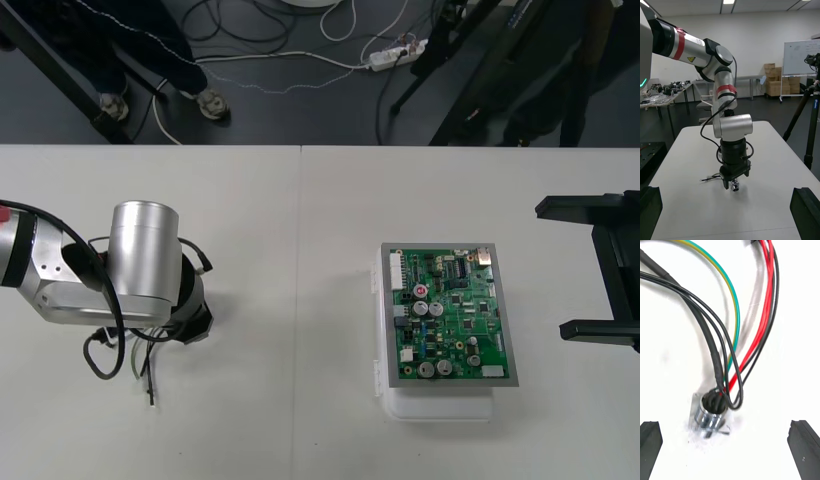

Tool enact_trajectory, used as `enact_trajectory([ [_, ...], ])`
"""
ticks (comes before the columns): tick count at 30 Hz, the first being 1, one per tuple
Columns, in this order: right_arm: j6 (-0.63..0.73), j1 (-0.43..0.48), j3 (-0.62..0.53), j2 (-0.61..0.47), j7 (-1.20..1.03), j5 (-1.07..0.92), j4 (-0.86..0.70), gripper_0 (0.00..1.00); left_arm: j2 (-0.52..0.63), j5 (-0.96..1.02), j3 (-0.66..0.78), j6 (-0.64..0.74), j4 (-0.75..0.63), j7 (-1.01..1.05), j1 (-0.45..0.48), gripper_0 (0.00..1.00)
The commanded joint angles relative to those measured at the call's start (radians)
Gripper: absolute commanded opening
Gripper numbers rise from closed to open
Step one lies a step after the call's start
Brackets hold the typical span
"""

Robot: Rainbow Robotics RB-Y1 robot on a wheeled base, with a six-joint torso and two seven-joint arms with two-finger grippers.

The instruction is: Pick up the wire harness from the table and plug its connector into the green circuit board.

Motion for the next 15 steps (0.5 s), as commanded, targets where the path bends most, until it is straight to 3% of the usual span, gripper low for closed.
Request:
enact_trajectory([
  [1,-0.006,-0.005,0.012,0.01,-0.005,-0.016,-0.019,1.0,-0.023,-0.032,-0.002,0.067,0.027,-0.118,0.037,0.99],
  [15,-0.006,-0.005,0.012,0.01,-0.005,-0.016,-0.019,1.0,-0.058,-0.045,-0.002,0.101,0.092,-0.12,0.068,0.98],
])
